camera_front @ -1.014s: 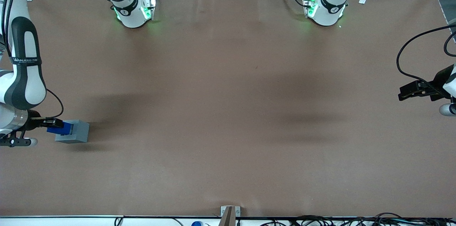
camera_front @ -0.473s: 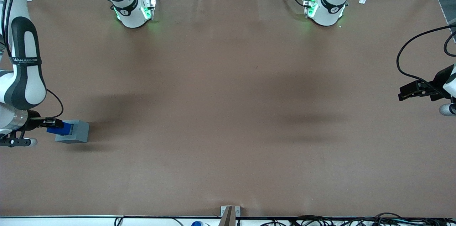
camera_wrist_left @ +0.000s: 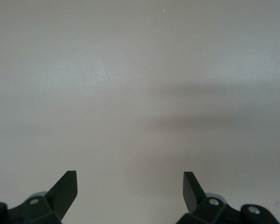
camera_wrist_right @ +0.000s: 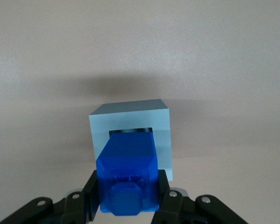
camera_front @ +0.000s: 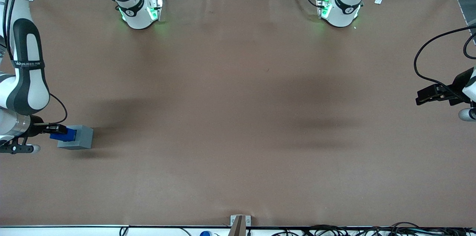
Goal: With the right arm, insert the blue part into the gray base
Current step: 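Lower the blue cube into the gray base's square opening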
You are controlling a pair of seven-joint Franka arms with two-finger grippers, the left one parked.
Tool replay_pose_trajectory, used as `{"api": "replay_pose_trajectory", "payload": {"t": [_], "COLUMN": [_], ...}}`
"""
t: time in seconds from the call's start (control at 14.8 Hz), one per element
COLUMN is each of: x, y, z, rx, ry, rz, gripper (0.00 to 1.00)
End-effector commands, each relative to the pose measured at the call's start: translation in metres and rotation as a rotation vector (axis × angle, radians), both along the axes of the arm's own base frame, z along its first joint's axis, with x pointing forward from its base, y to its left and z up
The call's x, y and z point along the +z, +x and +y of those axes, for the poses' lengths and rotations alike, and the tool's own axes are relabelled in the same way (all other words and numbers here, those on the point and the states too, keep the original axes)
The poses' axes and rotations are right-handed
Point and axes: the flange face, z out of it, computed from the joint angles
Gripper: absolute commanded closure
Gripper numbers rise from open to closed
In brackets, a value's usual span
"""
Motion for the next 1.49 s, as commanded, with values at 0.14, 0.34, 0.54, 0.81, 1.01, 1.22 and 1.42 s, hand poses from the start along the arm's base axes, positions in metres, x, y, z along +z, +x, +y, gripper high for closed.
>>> {"api": "replay_pose_trajectory", "payload": {"t": [0.14,0.34,0.54,0.81,1.01,1.22,1.42], "x": [-0.007,-0.010,-0.014,-0.015,-0.015,-0.010,0.045], "y": [0.000,0.000,0.001,0.002,0.001,0.000,-0.012], "z": [0.001,0.001,0.005,0.008,0.004,0.007,0.009], "rx": [0.007,0.007,0.011,0.005,-0.006,-0.006,-0.017], "ry": [0.011,0.010,0.012,0.026,0.035,0.035,0.056], "rz": [-0.008,-0.008,-0.008,-0.008,-0.011,-0.004,0.017], "gripper": [1.00,1.00,1.00,0.89,0.00,0.00,0.00]}}
